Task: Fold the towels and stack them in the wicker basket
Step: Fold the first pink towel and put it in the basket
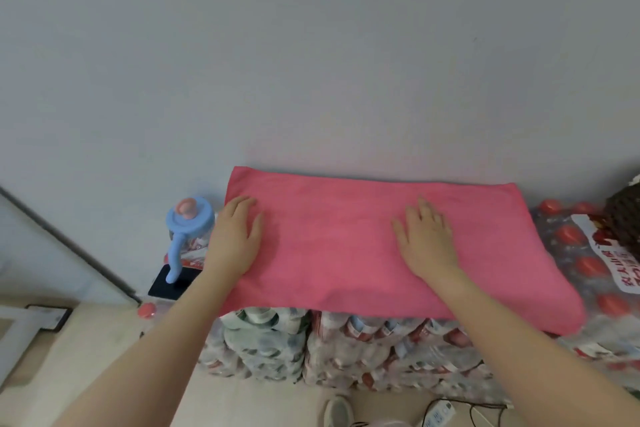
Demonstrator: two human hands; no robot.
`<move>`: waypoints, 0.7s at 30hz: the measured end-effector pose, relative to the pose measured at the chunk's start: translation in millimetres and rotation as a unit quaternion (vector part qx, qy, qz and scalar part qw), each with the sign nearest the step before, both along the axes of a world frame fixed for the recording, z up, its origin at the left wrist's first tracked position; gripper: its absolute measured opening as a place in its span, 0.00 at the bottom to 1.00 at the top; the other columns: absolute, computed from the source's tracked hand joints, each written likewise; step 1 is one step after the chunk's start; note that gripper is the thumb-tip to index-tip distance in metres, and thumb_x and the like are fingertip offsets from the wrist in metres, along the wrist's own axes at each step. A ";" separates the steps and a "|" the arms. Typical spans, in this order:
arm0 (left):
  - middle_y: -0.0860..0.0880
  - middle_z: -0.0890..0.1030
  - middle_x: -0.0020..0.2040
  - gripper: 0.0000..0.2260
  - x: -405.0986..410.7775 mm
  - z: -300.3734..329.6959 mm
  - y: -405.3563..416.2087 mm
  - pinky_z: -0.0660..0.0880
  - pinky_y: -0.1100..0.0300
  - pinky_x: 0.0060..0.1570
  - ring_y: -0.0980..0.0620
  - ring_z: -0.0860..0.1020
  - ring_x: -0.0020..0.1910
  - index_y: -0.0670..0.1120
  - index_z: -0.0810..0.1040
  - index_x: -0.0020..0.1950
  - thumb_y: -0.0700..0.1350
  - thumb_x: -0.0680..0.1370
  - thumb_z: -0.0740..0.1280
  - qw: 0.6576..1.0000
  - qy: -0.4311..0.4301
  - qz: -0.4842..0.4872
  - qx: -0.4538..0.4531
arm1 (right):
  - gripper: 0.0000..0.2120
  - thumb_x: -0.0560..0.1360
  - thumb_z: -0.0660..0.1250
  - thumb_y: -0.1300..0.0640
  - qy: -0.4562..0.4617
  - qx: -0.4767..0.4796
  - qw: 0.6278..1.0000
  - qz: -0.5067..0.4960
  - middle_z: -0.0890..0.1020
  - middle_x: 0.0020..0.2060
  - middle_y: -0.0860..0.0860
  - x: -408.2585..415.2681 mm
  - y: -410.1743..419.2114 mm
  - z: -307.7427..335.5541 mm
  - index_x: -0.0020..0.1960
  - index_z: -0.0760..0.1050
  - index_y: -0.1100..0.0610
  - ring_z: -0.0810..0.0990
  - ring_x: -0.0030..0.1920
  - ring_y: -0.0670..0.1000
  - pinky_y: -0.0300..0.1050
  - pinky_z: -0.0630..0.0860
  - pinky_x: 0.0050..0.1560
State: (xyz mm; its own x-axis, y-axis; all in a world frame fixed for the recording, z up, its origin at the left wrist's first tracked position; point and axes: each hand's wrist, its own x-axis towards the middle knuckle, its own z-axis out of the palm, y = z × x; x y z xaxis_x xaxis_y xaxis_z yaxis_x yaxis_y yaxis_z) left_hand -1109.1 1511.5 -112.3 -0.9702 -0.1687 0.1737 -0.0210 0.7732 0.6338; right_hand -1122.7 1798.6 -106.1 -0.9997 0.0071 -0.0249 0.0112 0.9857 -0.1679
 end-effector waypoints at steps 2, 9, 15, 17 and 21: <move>0.40 0.72 0.64 0.16 29.9 -1.3 -10.2 0.64 0.54 0.64 0.42 0.69 0.65 0.37 0.71 0.64 0.39 0.77 0.62 0.999 0.014 0.035 0.016 | 0.29 0.78 0.44 0.42 0.010 -0.036 0.995 0.089 0.57 0.75 0.56 23.8 -32.7 5.0 0.71 0.63 0.57 0.56 0.74 0.56 0.51 0.51 0.73; 0.38 0.76 0.58 0.23 94.3 -35.4 -40.3 0.73 0.44 0.58 0.40 0.75 0.56 0.36 0.70 0.62 0.48 0.73 0.69 0.951 -0.134 0.159 0.231 | 0.23 0.80 0.48 0.45 -0.027 -0.063 0.979 0.194 0.55 0.75 0.53 83.0 -106.5 0.4 0.69 0.65 0.55 0.54 0.75 0.54 0.50 0.50 0.73; 0.50 0.68 0.32 0.08 101.2 -33.2 -26.6 0.63 0.60 0.31 0.51 0.64 0.33 0.41 0.72 0.39 0.42 0.76 0.62 0.885 -0.094 0.236 0.390 | 0.20 0.80 0.51 0.48 -0.026 -0.074 0.985 0.154 0.58 0.75 0.53 113.0 -106.7 -8.4 0.69 0.66 0.55 0.54 0.75 0.54 0.50 0.50 0.74; 0.51 0.69 0.33 0.08 102.5 -24.0 -17.0 0.65 0.61 0.34 0.54 0.65 0.33 0.42 0.71 0.40 0.44 0.78 0.61 0.888 -0.050 0.219 0.401 | 0.19 0.80 0.53 0.49 -0.017 -0.082 0.988 0.129 0.60 0.74 0.53 120.2 -91.8 -10.1 0.67 0.68 0.56 0.56 0.74 0.54 0.50 0.52 0.73; 0.48 0.75 0.40 0.08 102.2 -5.1 10.9 0.71 0.58 0.43 0.53 0.72 0.39 0.44 0.73 0.44 0.47 0.79 0.60 0.923 -0.012 0.106 0.371 | 0.18 0.80 0.54 0.52 0.005 -0.102 0.993 0.061 0.64 0.72 0.55 128.4 -50.0 -9.0 0.66 0.69 0.58 0.60 0.72 0.54 0.50 0.56 0.71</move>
